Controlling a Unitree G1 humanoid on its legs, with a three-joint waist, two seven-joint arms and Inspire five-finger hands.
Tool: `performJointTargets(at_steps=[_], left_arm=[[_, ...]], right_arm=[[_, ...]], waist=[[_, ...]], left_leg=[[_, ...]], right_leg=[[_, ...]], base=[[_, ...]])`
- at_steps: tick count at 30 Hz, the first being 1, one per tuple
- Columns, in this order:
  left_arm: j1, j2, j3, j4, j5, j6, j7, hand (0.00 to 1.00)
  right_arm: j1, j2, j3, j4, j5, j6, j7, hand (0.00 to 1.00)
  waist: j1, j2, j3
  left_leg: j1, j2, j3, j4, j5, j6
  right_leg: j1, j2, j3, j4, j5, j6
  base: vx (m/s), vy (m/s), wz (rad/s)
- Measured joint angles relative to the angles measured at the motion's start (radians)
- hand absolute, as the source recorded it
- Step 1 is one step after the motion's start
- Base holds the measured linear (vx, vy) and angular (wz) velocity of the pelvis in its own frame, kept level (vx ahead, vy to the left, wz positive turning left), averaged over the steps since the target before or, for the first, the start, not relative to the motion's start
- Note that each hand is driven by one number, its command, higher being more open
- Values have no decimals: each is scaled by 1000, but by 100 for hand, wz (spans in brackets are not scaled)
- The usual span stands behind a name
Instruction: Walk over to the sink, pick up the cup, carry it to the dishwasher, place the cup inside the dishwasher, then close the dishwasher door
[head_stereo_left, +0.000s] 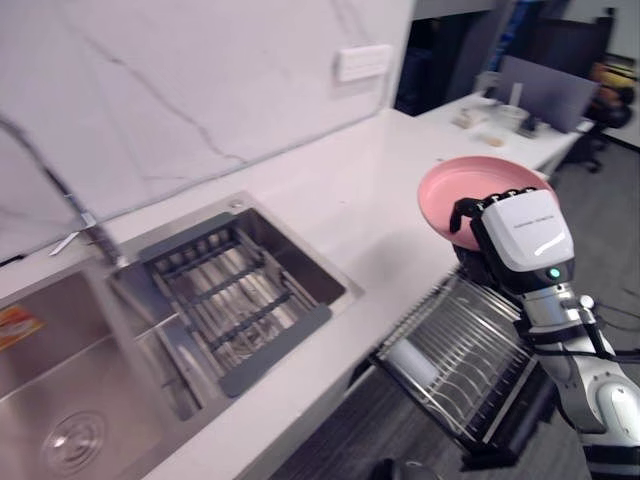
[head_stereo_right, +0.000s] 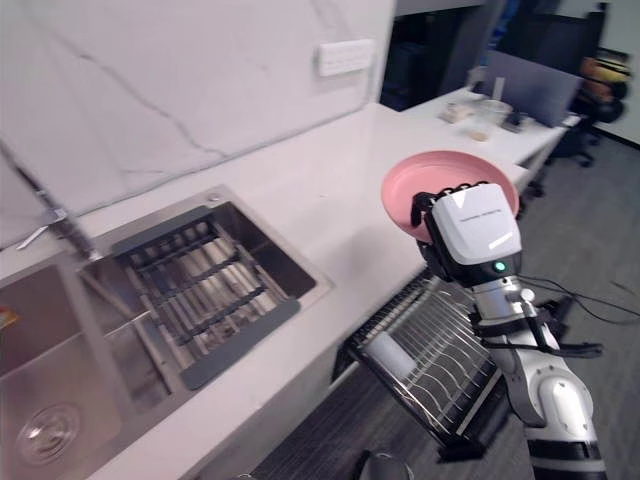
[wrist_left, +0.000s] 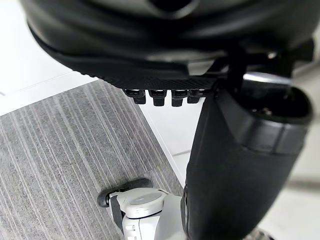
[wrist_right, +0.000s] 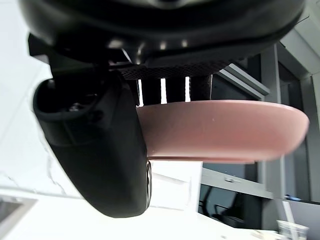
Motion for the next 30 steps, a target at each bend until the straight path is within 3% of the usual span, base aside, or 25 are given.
performJointTargets(at_steps=[1,2,4,5,6,8,10,12,15,18,26,30], left_arm=[[-6,3,32,2,-11,24,1,100],[-7,16,32,5,-22,35,1,100],[-16,23,31,1,-25,36,0,100],[-28,35,31,2,-26,50,1,100],[-36,38,31,0,-25,55,1,100],[-65,30,35,-39,-26,50,2,100],[-66,41,36,-46,-24,44,2,100],[-76,38,46,-51,-24,39,1,100],[-105,34,55,-70,-24,16,-1,100],[-143,21,54,-71,-24,-2,-6,100],[-234,34,38,-81,-102,-21,-60,100],[-273,41,13,-83,-137,-21,-73,100]], right_arm=[[-34,-3,24,40,-4,0,18,0],[-47,-1,32,73,-4,3,24,0],[-63,-9,43,102,-5,13,34,0],[-78,-6,67,138,-3,13,49,0],[-80,-6,76,147,-2,12,56,0],[-81,-6,111,188,10,11,86,0],[-81,0,123,212,13,13,95,0],[-81,4,120,213,33,38,94,0],[-109,8,119,225,51,78,74,0],[-172,33,120,306,53,108,64,0],[-375,18,184,523,128,194,29,0],[-497,-31,268,623,192,210,28,0]], waist=[[26,5,-3],[44,7,-9],[47,-19,-8],[64,-31,-11],[68,-29,-10],[74,-22,-2],[74,-25,7],[70,-31,32],[79,-50,88],[86,-45,139],[96,-33,264],[111,-28,274]], left_leg=[[-1,11,-44,-31,2,-6],[12,32,-39,-89,38,-65],[1,25,-11,-93,58,-81],[-15,41,8,-56,58,-81],[-27,56,8,-43,58,-82],[-59,110,-18,-42,88,-132],[-75,130,-35,-64,119,-156],[-101,123,-57,-113,163,-160],[-143,73,-77,-236,258,-164],[-181,39,-86,-306,329,-150],[-300,-20,-138,-307,346,-118],[-359,-51,-152,-307,346,-97]], right_leg=[[12,43,-47,-64,2,-2],[45,103,-43,-194,-3,3],[57,65,-83,-175,-82,25],[100,39,-107,-230,-82,69],[111,55,-105,-263,-70,103],[129,143,-111,-359,-44,146],[145,193,-121,-438,-26,160],[135,218,-139,-494,-4,145],[84,236,-158,-584,52,126],[48,245,-170,-651,115,103],[-52,211,-177,-681,173,109],[-108,184,-165,-682,195,121]], base=[[-138,-236,-126],[-124,-256,-100],[-79,-235,-52],[-84,-225,-47],[-125,-298,-41],[-103,-268,-10],[-113,-222,3],[-205,-222,18],[-139,-95,15],[-74,-14,13],[20,135,7],[38,205,9]])
